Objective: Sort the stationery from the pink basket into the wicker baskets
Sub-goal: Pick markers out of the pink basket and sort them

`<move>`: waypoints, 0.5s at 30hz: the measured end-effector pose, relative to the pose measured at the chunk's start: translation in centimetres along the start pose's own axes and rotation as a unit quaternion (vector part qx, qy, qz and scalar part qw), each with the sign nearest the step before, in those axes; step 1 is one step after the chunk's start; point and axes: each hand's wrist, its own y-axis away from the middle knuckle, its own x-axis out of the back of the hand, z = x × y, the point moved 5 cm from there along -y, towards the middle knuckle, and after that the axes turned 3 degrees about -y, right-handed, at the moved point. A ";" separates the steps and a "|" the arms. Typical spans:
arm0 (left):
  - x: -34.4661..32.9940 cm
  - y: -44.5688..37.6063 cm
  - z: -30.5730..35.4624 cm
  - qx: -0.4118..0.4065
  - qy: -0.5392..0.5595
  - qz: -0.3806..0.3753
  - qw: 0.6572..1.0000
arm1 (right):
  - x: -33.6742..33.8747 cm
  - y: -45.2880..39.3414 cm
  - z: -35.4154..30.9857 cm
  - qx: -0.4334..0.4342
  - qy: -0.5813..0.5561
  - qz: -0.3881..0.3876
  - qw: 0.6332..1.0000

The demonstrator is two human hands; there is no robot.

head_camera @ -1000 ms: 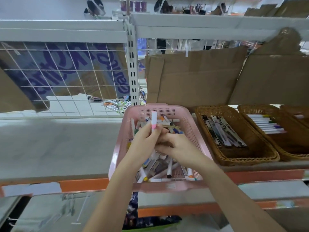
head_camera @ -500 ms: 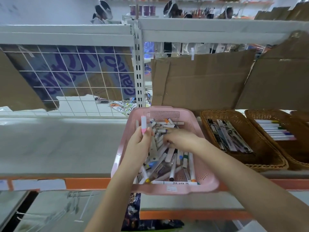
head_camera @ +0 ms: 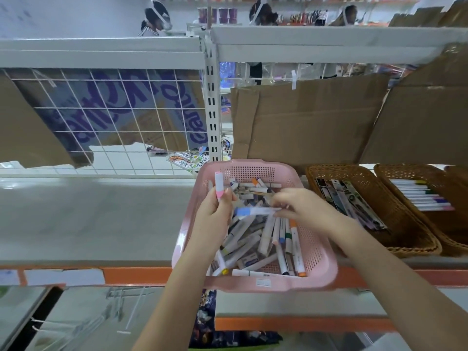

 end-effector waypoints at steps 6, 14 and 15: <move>-0.4 0.4 1.5 -0.015 0.086 0.028 0.996 | -0.6 1.8 -3.7 -0.064 -0.291 0.043 0.954; -0.7 0.8 1.8 -0.049 0.056 0.041 0.996 | -3.5 2.1 -9.8 -0.061 -0.319 0.115 0.939; -0.6 0.7 1.6 -0.055 0.042 0.048 0.996 | -3.8 2.1 -10.0 -0.065 -0.309 0.116 0.942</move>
